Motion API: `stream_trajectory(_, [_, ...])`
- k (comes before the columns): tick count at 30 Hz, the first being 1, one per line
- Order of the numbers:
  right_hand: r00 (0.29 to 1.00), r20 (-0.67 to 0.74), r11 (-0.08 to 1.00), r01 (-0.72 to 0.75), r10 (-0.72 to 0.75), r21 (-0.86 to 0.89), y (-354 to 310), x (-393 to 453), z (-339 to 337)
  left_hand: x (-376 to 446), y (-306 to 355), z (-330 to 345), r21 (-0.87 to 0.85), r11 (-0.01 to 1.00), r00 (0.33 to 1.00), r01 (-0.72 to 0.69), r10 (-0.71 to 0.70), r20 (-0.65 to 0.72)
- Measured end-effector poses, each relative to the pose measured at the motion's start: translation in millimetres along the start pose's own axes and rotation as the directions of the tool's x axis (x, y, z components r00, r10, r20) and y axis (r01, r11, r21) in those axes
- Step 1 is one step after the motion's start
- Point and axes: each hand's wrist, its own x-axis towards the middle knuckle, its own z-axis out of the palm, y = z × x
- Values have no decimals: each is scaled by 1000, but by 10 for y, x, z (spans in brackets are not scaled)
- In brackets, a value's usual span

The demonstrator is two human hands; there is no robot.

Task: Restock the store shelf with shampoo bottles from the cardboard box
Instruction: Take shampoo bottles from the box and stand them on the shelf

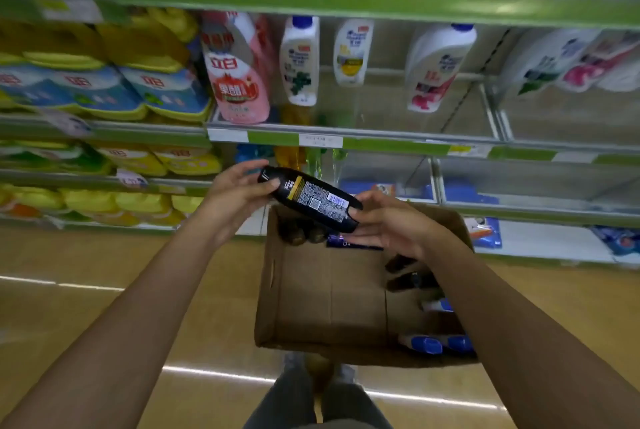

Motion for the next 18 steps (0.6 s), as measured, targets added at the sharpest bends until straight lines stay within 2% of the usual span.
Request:
stream_trajectory(9, [985, 173, 997, 15, -3, -70, -250, -245, 392, -133, 618, 186, -124, 974, 981, -192, 190, -29])
stream_trajectory(14, [968, 228, 993, 116, -107, -27, -323, -329, 618, -234, 926, 215, -89, 959, 963, -268, 270, 2])
stream_trajectory(18, [952, 224, 978, 196, -207, 70, -449, -394, 812, -304, 1153, 231, -135, 950, 952, -282, 295, 83])
